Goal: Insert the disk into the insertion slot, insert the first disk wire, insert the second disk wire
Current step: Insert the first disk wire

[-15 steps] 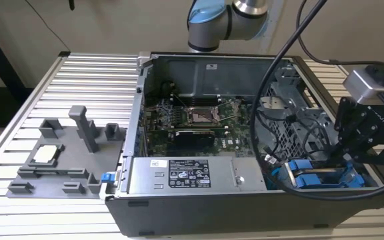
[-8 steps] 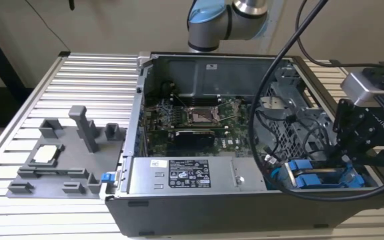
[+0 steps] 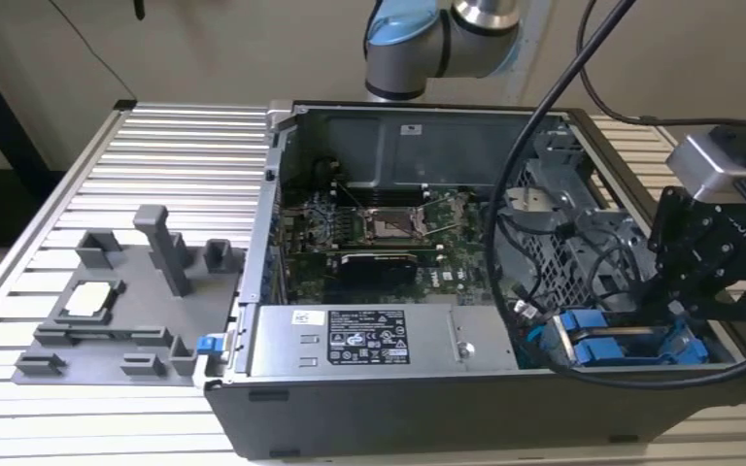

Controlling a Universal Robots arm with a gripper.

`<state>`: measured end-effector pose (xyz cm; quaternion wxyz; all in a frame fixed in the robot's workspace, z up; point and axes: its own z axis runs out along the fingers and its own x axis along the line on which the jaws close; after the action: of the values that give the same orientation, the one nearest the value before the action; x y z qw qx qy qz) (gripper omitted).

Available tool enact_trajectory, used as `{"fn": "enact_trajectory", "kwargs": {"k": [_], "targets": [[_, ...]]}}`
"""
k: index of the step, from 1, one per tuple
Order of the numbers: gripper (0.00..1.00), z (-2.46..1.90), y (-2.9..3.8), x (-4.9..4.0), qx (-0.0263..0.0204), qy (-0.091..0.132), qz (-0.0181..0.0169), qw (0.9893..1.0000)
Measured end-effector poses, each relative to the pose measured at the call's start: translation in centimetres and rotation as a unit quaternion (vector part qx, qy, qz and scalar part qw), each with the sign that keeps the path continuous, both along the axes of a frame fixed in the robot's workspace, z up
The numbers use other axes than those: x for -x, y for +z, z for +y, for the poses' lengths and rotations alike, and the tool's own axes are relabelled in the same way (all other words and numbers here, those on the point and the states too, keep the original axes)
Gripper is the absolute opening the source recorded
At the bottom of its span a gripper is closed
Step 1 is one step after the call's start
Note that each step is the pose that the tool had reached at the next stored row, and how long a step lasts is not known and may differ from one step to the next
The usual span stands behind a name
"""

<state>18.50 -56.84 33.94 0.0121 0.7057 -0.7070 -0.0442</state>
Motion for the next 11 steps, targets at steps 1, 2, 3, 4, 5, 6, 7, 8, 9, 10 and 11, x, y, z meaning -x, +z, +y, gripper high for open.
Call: {"fn": "enact_trajectory", "kwargs": {"k": [1, 2, 3, 4, 5, 6, 7, 8, 9, 10, 11], "targets": [[0.27, 0.00, 0.47, 0.00, 0.0002, 0.000, 0.0000, 1.0000], [0.27, 0.00, 0.93, 0.00, 0.0002, 0.000, 0.0000, 1.0000], [0.27, 0.00, 1.40, 0.00, 0.0001, 0.000, 0.0000, 1.0000], [0.27, 0.00, 1.84, 0.00, 0.0003, 0.000, 0.0000, 1.0000], [0.27, 0.00, 2.31, 0.00, 0.0002, 0.000, -0.0001, 1.0000], [0.27, 0.00, 2.76, 0.00, 0.0002, 0.000, -0.0001, 1.0000], [0.27, 0.00, 3.22, 0.00, 0.0003, 0.000, 0.0000, 1.0000], [0.27, 0.00, 3.66, 0.00, 0.0002, 0.000, -0.0001, 1.0000], [0.27, 0.00, 4.01, 0.02, 0.0003, 0.000, -0.0002, 1.0000], [0.27, 0.01, 4.29, 0.04, 0.0003, 0.000, -0.0006, 1.0000], [0.27, 0.03, 4.55, 0.05, 0.0002, 0.000, -0.0008, 1.0000]]}}
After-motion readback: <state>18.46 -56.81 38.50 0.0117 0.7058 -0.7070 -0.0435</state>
